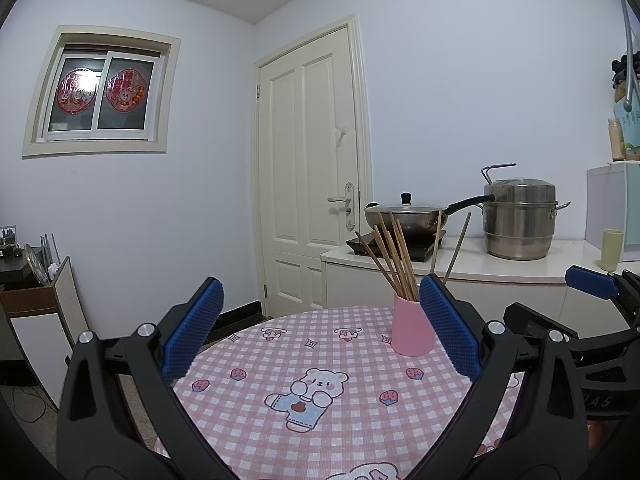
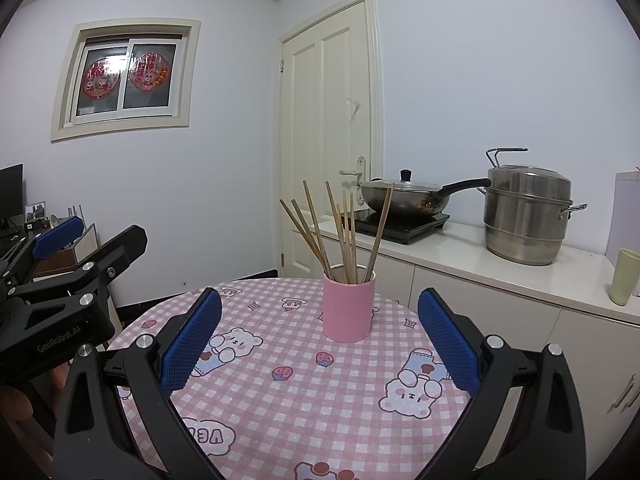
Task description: Organize utensils
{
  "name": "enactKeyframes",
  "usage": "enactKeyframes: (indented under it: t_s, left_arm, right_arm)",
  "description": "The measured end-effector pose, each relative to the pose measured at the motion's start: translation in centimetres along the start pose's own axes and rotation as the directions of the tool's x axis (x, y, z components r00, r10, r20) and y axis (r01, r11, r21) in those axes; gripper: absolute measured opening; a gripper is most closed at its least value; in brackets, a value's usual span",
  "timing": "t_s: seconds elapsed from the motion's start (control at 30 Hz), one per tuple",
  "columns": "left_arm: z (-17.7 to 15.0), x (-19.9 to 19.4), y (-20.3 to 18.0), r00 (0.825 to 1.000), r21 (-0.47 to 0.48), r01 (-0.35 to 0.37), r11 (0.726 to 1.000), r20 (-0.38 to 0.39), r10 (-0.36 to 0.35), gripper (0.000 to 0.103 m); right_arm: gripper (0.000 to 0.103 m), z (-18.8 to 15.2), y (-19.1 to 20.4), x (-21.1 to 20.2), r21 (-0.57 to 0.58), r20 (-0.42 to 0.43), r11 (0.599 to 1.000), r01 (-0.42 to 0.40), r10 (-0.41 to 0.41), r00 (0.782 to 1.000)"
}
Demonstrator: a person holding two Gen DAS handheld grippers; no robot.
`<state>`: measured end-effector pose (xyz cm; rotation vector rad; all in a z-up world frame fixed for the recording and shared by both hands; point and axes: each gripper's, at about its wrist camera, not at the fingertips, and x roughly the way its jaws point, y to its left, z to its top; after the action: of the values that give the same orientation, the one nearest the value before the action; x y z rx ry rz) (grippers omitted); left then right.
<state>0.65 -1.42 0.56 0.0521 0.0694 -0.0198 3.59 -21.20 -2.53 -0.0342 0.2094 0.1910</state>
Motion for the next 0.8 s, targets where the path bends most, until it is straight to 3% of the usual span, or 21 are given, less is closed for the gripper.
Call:
enactKeyframes:
  t_s: [0.8]
  left_arm:
    - [-0.04, 0.19, 0.01, 1.000, 0.002, -0.004, 1.000, -0.011, 0.004, 0.096]
  right_arm:
    - [0.095, 0.14, -0.17, 0.27, -0.004, -0.006, 1.000, -0.004, 0.004, 1.000]
